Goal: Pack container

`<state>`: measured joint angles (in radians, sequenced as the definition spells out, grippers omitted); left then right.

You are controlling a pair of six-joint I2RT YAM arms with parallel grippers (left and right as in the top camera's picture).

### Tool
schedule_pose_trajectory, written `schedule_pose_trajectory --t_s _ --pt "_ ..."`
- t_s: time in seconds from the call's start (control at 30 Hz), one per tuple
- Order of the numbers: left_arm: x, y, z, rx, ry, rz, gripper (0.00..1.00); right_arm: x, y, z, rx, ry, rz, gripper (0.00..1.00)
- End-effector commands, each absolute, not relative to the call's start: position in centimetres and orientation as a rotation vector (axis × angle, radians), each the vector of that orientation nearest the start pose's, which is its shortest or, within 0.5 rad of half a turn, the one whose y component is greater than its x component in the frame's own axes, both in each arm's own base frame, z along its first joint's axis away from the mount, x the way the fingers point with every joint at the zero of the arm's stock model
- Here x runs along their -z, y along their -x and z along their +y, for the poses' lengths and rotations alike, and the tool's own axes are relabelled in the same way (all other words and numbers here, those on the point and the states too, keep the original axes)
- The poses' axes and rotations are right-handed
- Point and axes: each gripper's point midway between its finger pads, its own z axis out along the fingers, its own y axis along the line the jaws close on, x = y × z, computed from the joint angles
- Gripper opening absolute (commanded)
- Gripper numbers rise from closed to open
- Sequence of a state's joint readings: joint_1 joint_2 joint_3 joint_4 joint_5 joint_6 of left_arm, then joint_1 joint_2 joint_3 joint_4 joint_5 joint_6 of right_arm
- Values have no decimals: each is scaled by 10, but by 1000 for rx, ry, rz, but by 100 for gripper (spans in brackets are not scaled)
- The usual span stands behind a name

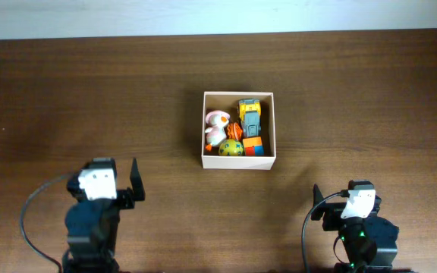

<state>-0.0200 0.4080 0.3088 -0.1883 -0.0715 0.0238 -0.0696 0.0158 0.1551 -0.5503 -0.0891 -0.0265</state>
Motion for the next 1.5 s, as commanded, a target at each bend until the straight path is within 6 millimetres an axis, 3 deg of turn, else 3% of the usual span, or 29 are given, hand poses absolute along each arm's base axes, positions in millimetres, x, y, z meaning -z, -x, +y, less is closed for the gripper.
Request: schedule_pose_trajectory --t_s 0.0,0.4,0.57,1.47 --pt "-171 -255 2 -49 -24 1817 99 -113 -216 1 -35 18 1973 99" --pt "-141 -245 -7 -19 -57 1762 99 -113 -216 1 -35 18 1973 99" --pt "-151 -243 -7 -17 -54 1707 99 -113 -216 1 -35 18 1973 99" --pt "-152 -243 -7 -18 -54 1707 99 -113 -216 1 -35 18 1973 99"
